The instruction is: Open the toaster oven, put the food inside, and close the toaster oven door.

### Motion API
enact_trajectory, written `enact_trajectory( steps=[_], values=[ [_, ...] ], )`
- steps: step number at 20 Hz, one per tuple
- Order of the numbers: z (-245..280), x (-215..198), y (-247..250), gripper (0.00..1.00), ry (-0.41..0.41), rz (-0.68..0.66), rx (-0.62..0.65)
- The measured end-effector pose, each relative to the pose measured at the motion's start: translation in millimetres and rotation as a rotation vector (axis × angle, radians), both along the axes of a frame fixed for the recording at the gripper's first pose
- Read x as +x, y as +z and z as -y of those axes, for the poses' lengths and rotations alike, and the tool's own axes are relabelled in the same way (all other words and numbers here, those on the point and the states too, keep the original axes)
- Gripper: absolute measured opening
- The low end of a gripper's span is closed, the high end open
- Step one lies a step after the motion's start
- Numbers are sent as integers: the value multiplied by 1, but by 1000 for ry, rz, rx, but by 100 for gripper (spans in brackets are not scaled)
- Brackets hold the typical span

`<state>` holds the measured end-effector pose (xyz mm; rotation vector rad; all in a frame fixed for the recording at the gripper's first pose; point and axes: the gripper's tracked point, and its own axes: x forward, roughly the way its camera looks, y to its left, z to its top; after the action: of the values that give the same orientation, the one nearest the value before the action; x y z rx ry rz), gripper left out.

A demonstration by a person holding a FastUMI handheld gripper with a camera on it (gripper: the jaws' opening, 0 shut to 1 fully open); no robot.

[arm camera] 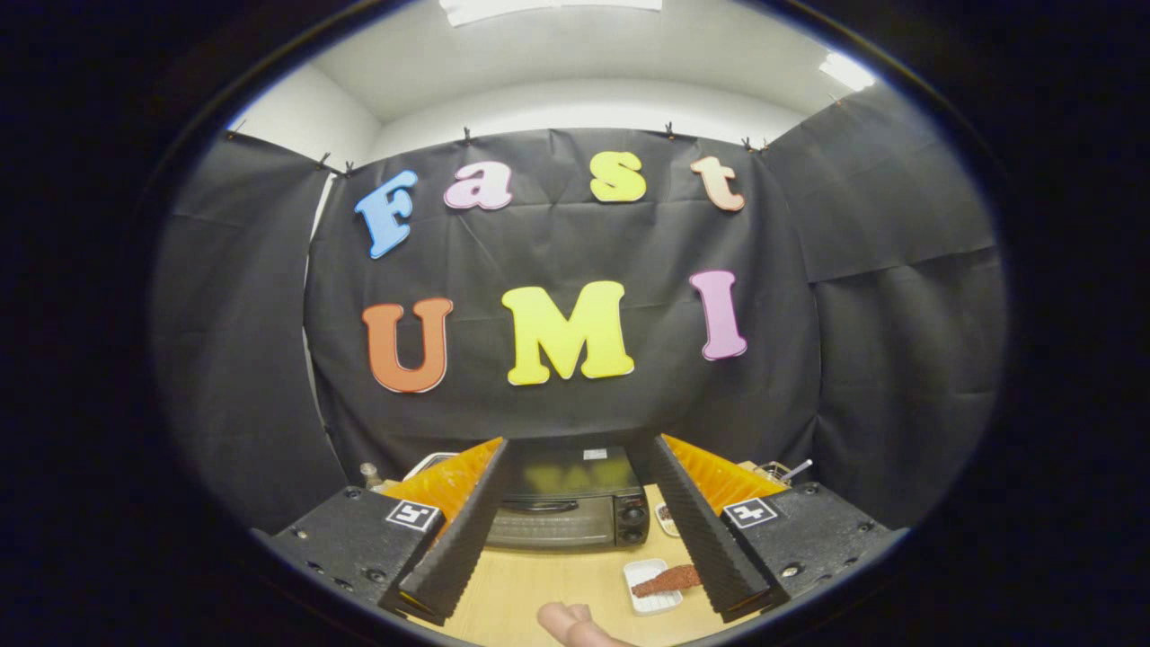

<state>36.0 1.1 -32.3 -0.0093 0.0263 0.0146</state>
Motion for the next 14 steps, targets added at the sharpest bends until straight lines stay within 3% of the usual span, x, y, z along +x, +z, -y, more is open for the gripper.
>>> enact_trajectory(
  steps=[4,11,14],
  values=[
    [3,39,-28,100,-27,-19,-20],
    [-7,132,-131,100,-67,-280,-4],
    [-27,166,-168,100,-34,-353,2]
  ],
)
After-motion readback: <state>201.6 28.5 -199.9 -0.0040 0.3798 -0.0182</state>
